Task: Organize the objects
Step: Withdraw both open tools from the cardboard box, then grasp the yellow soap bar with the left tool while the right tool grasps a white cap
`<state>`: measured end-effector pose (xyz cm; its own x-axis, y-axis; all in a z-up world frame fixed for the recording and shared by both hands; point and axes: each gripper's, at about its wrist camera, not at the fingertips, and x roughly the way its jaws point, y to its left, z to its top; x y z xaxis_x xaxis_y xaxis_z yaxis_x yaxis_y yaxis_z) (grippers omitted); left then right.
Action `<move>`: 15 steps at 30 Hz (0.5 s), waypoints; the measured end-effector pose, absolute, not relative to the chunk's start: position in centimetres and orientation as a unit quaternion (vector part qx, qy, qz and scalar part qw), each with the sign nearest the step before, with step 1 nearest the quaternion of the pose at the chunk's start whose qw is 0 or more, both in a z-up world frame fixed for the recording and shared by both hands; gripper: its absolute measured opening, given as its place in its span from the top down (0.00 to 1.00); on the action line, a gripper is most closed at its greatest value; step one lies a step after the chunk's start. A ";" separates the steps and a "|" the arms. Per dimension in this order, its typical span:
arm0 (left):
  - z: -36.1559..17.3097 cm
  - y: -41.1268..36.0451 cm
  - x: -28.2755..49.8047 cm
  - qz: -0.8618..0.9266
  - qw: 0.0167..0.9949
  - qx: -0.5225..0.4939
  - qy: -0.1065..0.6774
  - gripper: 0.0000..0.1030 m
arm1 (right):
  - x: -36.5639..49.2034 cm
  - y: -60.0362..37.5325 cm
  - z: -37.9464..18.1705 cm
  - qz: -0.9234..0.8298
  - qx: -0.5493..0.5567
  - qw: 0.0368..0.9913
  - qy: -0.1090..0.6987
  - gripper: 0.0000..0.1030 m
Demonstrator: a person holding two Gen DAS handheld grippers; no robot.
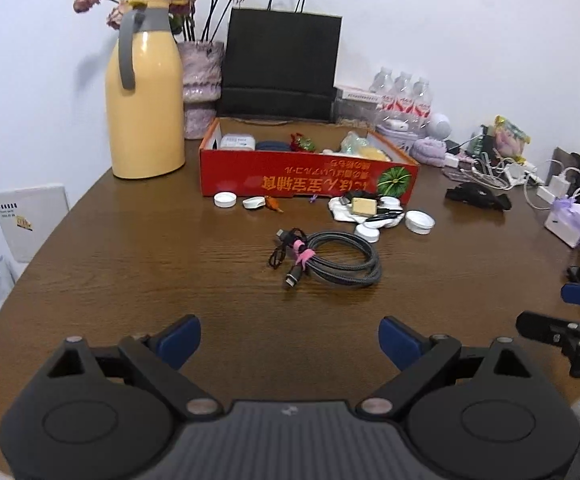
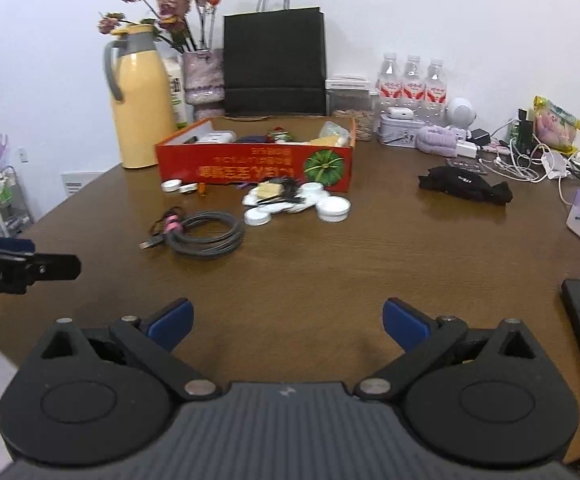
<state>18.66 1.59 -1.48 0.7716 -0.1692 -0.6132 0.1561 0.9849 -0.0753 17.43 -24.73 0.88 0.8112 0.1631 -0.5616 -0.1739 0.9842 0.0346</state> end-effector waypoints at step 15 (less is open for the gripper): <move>-1.8 -4.4 35.2 -0.184 0.929 -0.030 0.320 0.36 | 33.9 -27.4 -0.1 0.116 0.044 0.945 0.304 0.28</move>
<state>35.16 -4.42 -1.80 0.7278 -0.3614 -0.5829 0.3231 0.9303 -0.1733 33.94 -27.44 -0.09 0.7888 0.2460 -0.5633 -0.1925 0.9692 0.1536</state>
